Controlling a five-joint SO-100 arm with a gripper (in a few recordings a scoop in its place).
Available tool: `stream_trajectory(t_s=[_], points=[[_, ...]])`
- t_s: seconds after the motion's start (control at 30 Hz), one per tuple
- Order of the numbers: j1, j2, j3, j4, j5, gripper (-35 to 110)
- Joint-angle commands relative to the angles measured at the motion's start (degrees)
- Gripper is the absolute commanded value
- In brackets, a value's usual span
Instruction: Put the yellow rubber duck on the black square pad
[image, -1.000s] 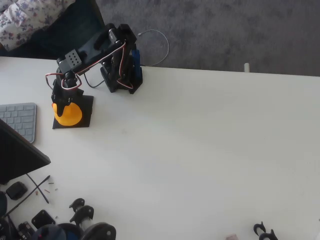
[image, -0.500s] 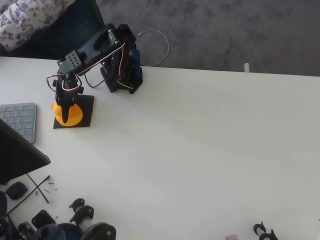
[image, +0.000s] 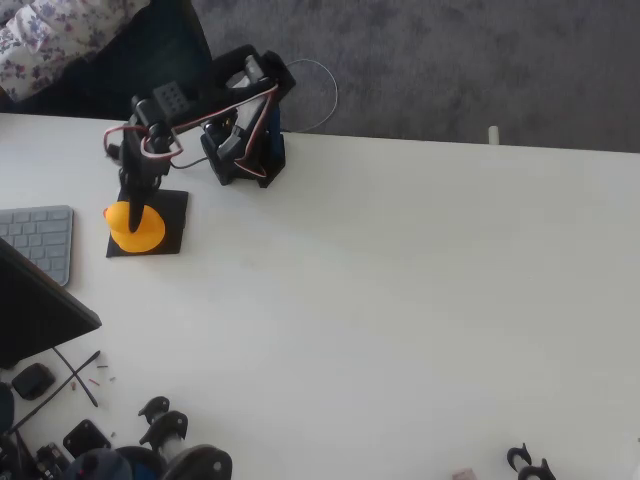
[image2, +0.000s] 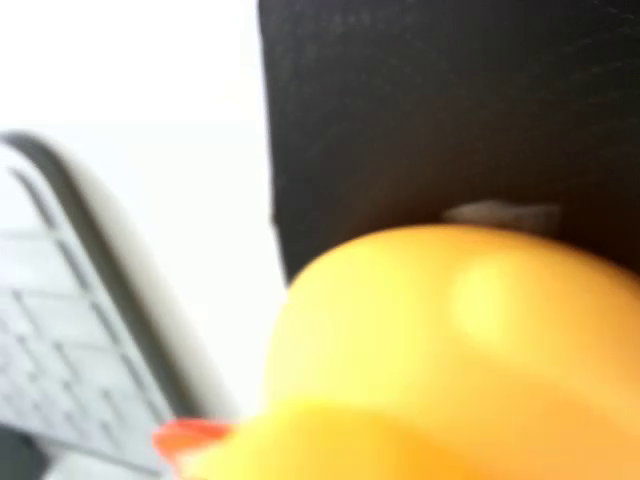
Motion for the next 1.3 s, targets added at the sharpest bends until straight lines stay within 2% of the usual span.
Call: stream_trajectory(t_s=[0.0, 0.1, 0.23, 0.73, 0.93, 1.27], points=[[0.9, 9.2, -0.5, 7.2, -0.4, 38], [0.9, 16.2, -0.5, 10.8, 0.5, 38], [-0.2, 22.0, -0.8, 10.7, 5.9, 38], [-35.5, 23.0, -5.4, 10.0, 19.7, 38], [-46.3, 22.2, -4.4, 0.0, 29.6, 38], [-52.3, 22.2, 2.4, -10.3, 52.8, 38]])
